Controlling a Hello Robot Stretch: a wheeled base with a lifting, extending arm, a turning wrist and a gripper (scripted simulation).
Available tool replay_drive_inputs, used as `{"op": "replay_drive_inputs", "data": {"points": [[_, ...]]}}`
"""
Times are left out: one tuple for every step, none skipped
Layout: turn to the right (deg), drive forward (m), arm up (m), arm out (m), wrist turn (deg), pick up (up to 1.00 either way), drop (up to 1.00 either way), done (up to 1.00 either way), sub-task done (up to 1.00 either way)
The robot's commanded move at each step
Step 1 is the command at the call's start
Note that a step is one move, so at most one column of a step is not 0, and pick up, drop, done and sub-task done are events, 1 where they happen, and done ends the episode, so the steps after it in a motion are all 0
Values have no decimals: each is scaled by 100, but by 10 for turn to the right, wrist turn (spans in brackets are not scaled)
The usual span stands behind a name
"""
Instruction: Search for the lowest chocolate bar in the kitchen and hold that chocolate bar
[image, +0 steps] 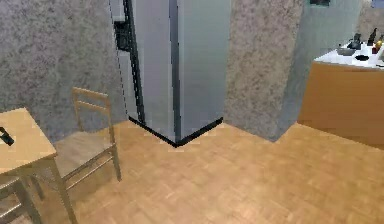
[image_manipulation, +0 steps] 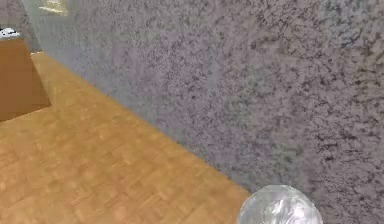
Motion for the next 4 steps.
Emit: {"op": "replay_drive_inputs", "data": {"points": [[360,0,0,0,0,0,0,0,0],[0,40,0,0,0,0,0,0,0],[120,0,0,0,0,0,0,0,0],[0,5,0,0,0,0,0,0,0]]}}
